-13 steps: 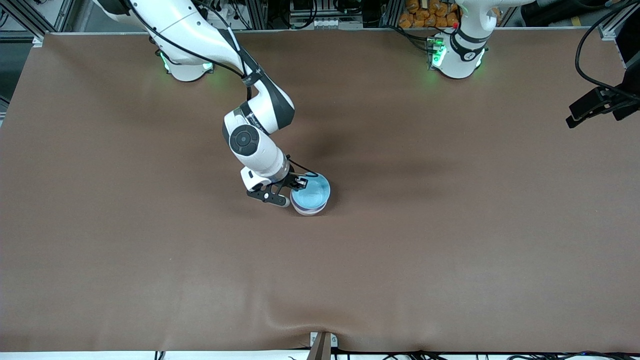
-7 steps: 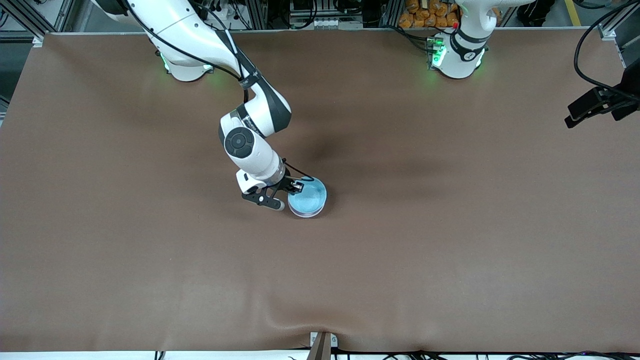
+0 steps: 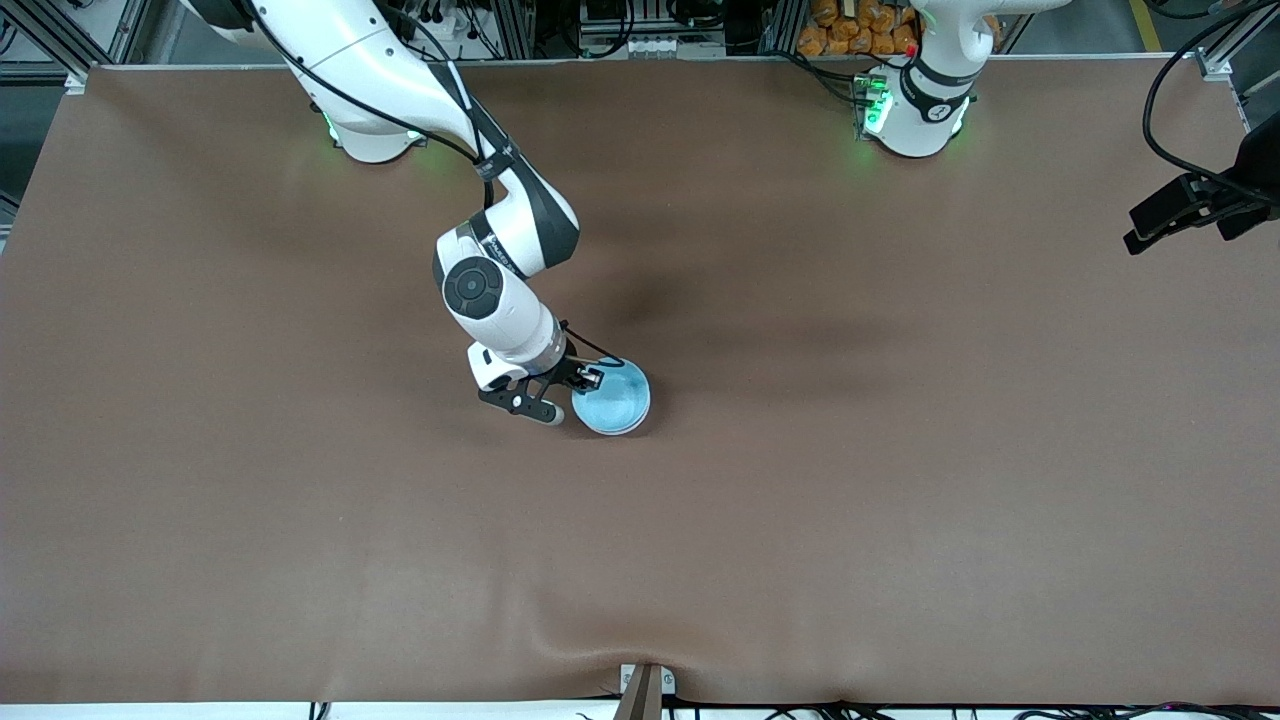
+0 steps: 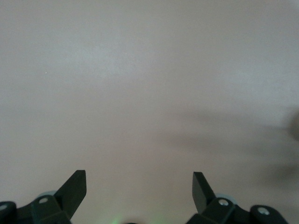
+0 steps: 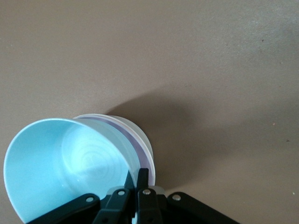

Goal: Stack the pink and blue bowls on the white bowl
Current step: 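Lower the blue bowl into the pink bowl and open the right gripper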

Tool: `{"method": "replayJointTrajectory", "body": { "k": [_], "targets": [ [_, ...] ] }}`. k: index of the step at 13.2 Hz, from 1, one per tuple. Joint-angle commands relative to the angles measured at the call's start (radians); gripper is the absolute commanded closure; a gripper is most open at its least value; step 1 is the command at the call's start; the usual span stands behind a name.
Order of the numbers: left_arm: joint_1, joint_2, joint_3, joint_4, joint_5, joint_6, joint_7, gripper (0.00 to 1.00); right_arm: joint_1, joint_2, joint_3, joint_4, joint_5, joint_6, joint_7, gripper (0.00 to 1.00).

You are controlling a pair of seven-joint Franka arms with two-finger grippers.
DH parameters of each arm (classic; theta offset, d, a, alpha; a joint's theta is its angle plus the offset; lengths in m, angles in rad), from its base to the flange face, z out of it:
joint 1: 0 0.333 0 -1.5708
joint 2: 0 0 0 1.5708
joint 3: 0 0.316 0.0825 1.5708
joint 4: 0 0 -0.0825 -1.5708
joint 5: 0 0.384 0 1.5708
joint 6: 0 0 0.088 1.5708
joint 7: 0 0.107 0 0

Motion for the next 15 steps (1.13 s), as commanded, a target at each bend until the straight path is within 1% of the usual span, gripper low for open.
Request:
{"method": "replayJointTrajectory", "body": {
  "k": [1,2,3,4,5,6,9,12,15],
  "targets": [
    [-0.001,-0.016,0.004,-0.008,-0.014,-0.018,0.015,0.00,-0.008,0.003,0.005,0.005,-0.016,0.002,0.016,1.00],
    [-0.001,-0.016,0.004,-0.007,-0.014,-0.018,0.015,0.00,-0.008,0.003,0.005,0.005,-0.016,0.002,0.016,1.00],
    [-0.001,-0.016,0.004,-0.007,-0.014,-0.018,0.015,0.00,-0.008,0.003,0.005,0.005,-0.016,0.002,0.015,0.94],
    [-0.001,-0.018,0.004,-0.007,-0.014,-0.018,0.015,0.00,-0.008,0.003,0.005,0.005,-0.016,0.001,0.012,0.53],
    [-0.001,-0.016,0.004,-0.007,-0.014,-0.018,0.015,0.00,-0.008,0.003,0.005,0.005,-0.016,0.001,0.012,0.05],
    [-0.001,-0.018,0.004,-0.007,-0.014,-0.018,0.015,0.00,-0.008,0.003,0.005,0.006,-0.016,0.001,0.013,0.00],
    [-0.001,-0.018,0.004,-0.008,-0.014,-0.018,0.015,0.00,-0.011,-0.007,0.005,0.006,-0.016,-0.005,0.010,0.00],
    [-0.001,-0.016,0.004,-0.007,-0.014,-0.018,0.013,0.00,-0.041,-0.051,0.005,0.003,-0.021,-0.031,-0.006,0.00],
    [-0.001,-0.016,0.004,-0.007,-0.014,-0.018,0.013,0.00,-0.116,-0.112,0.005,0.002,-0.021,-0.177,-0.159,0.00]
  ]
}}
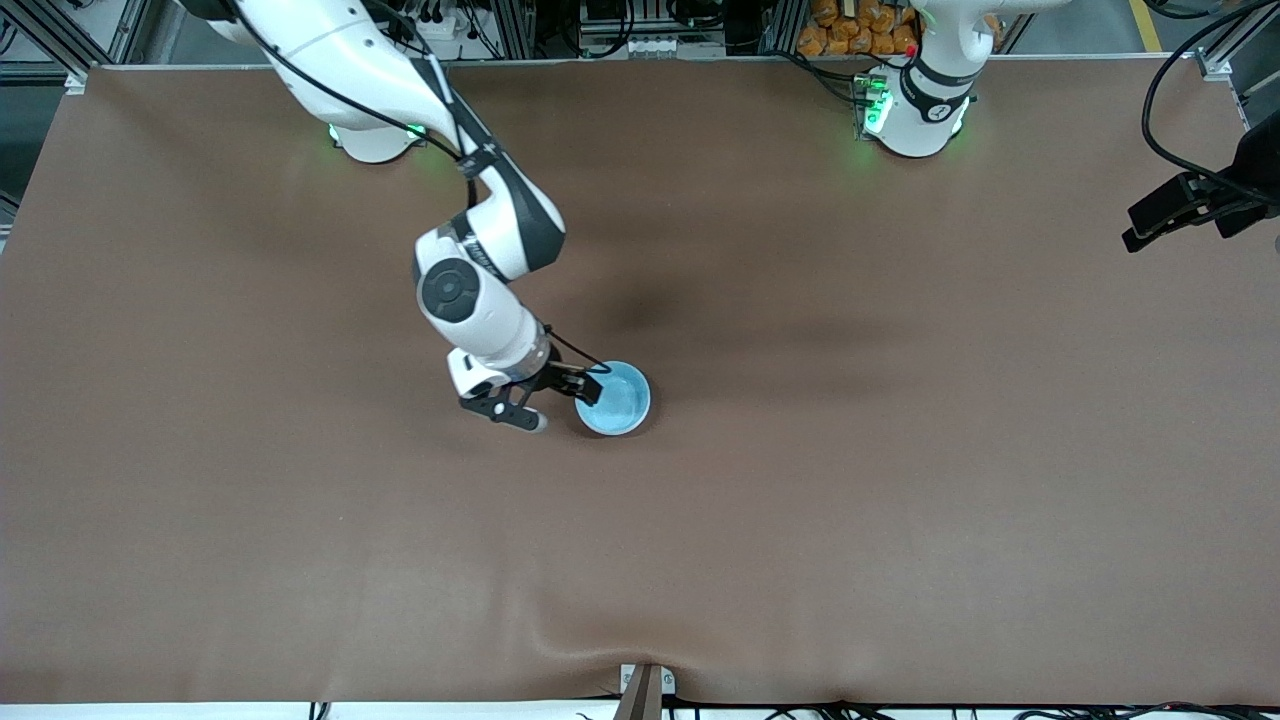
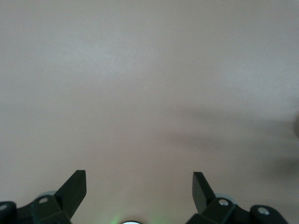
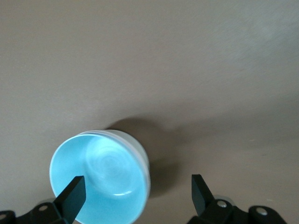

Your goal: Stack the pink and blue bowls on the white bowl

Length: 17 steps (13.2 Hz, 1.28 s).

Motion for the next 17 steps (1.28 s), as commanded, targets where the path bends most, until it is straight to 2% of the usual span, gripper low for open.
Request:
{"method": "replayJointTrajectory", "body": {
  "k": [1,4,6,10,12,15,17],
  "targets": [
    [-0.001,-0.015,0.004,-0.007,-0.014,-0.011,0.013,0.00,-0.093,-0.080,0.013,-0.021,-0.013,-0.107,-0.137,0.00],
    [-0.001,-0.016,0.004,-0.007,-0.015,-0.012,0.013,0.00,-0.205,-0.112,0.013,-0.029,-0.013,-0.199,-0.333,0.00],
    [-0.001,-0.016,0.004,-0.008,-0.015,-0.012,0.013,0.00,-0.282,-0.148,0.015,-0.075,-0.013,-0.213,-0.457,0.00],
    [-0.001,-0.015,0.006,-0.008,-0.014,-0.012,0.013,0.00,-0.352,-0.344,0.013,-0.272,-0.022,-0.208,-0.599,0.00],
    [-0.001,-0.015,0.004,-0.008,-0.015,-0.012,0.013,0.00,-0.415,-0.434,0.015,-0.319,-0.024,-0.260,-0.683,0.00],
    [-0.001,-0.015,0.006,-0.008,-0.015,-0.012,0.013,0.00,-0.504,-0.520,0.013,-0.294,-0.039,-0.415,-0.850,0.00],
    [-0.001,-0.013,0.006,-0.011,-0.015,-0.012,0.013,0.00,-0.535,-0.537,0.012,-0.204,-0.066,-0.551,-0.875,0.00]
  ]
}}
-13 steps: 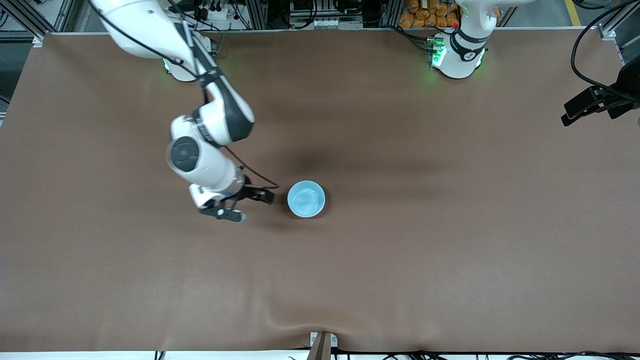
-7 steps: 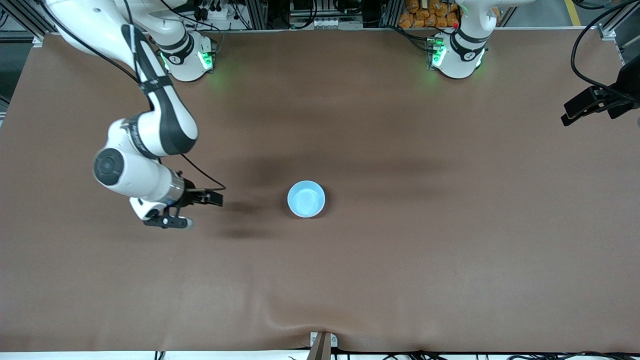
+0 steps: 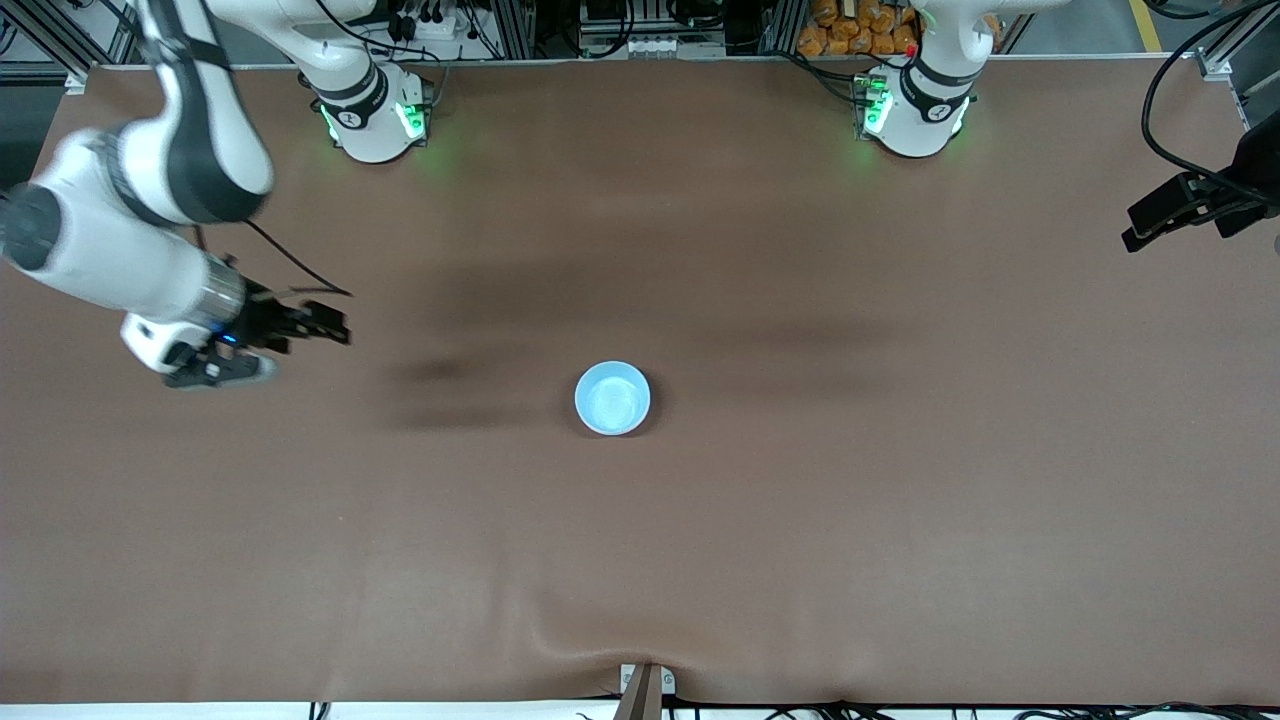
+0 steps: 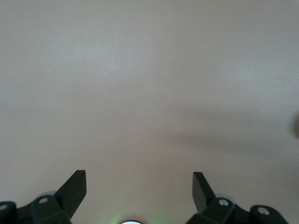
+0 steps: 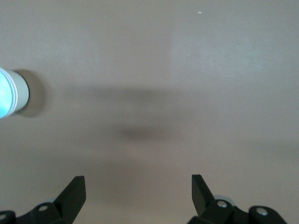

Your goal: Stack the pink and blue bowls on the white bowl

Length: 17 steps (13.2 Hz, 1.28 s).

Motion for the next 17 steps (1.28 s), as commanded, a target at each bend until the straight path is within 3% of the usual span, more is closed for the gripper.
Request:
{"method": "replayJointTrajectory", "body": {
  "k": [1,3,5,7,10,17],
  "targets": [
    [-0.001,-0.013,0.004,-0.013,-0.015,-0.010,0.012,0.00,-0.043,-0.035,0.017,0.133,-0.090,-0.186,-0.031,0.00],
    [-0.003,-0.015,0.004,-0.019,-0.015,-0.010,0.013,0.00,-0.045,-0.030,0.014,0.292,-0.170,-0.335,-0.019,0.00],
    [-0.003,-0.015,0.004,-0.021,-0.015,-0.010,0.013,0.00,-0.037,-0.028,-0.044,0.379,-0.157,-0.415,-0.008,0.00],
    [-0.003,-0.013,0.004,-0.021,-0.015,-0.010,0.013,0.00,-0.036,-0.033,-0.058,0.403,-0.154,-0.429,0.001,0.00],
    [-0.001,-0.015,0.004,-0.021,-0.015,-0.010,0.012,0.00,-0.021,-0.031,-0.047,0.459,-0.154,-0.507,0.171,0.00],
    [-0.001,-0.015,0.004,-0.024,-0.015,-0.021,0.012,0.00,-0.014,-0.033,-0.052,0.477,-0.161,-0.514,0.167,0.00]
  ]
}}
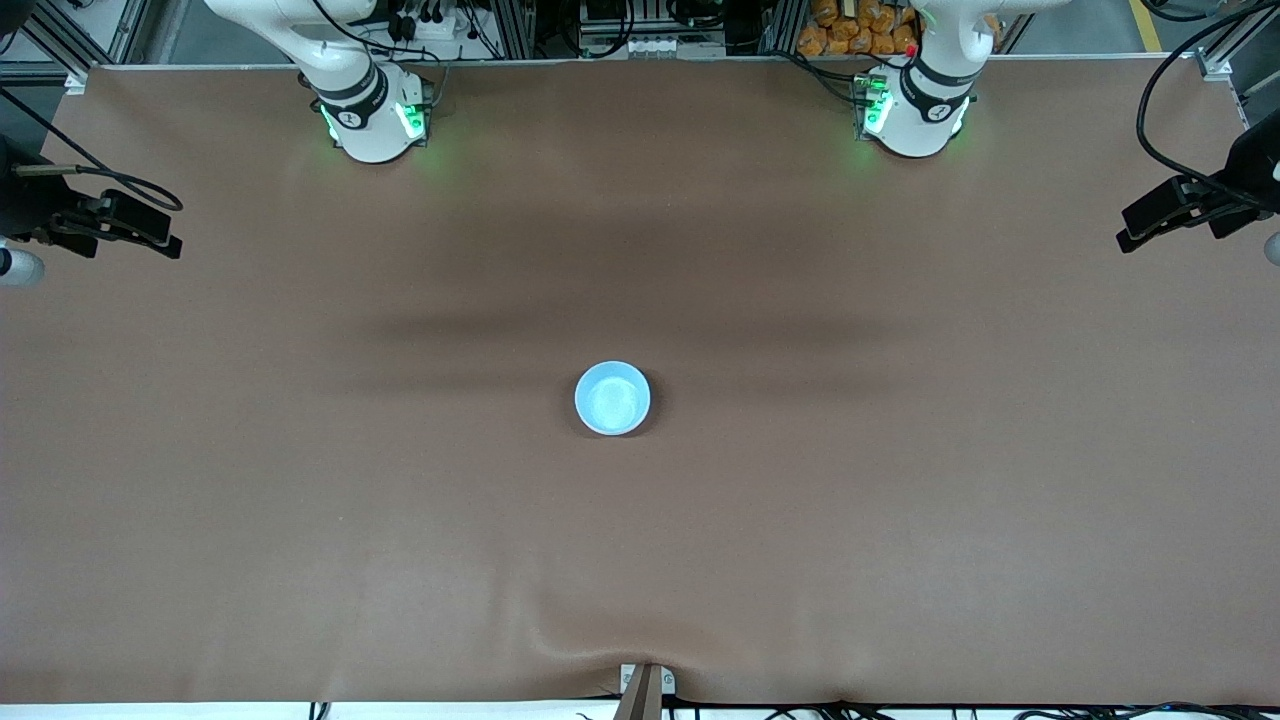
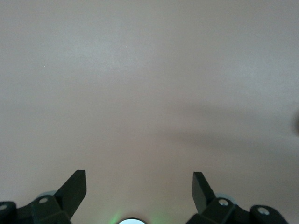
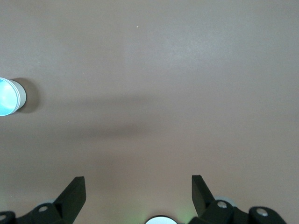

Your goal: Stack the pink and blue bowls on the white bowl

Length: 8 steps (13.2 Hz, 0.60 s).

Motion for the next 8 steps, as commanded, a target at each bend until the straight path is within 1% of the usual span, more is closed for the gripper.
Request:
{"method": "replayJointTrajectory", "body": {
  "k": [1,8],
  "targets": [
    [-0.001,-0.015,0.004,-0.010,-0.015,-0.017,0.012,0.00,0.003,0.010,-0.001,0.029,-0.017,-0.015,0.012,0.00],
    [-0.002,-0.016,0.004,-0.015,-0.015,-0.043,0.012,0.00,0.001,0.009,-0.001,0.035,-0.014,-0.017,0.012,0.00]
  ]
}}
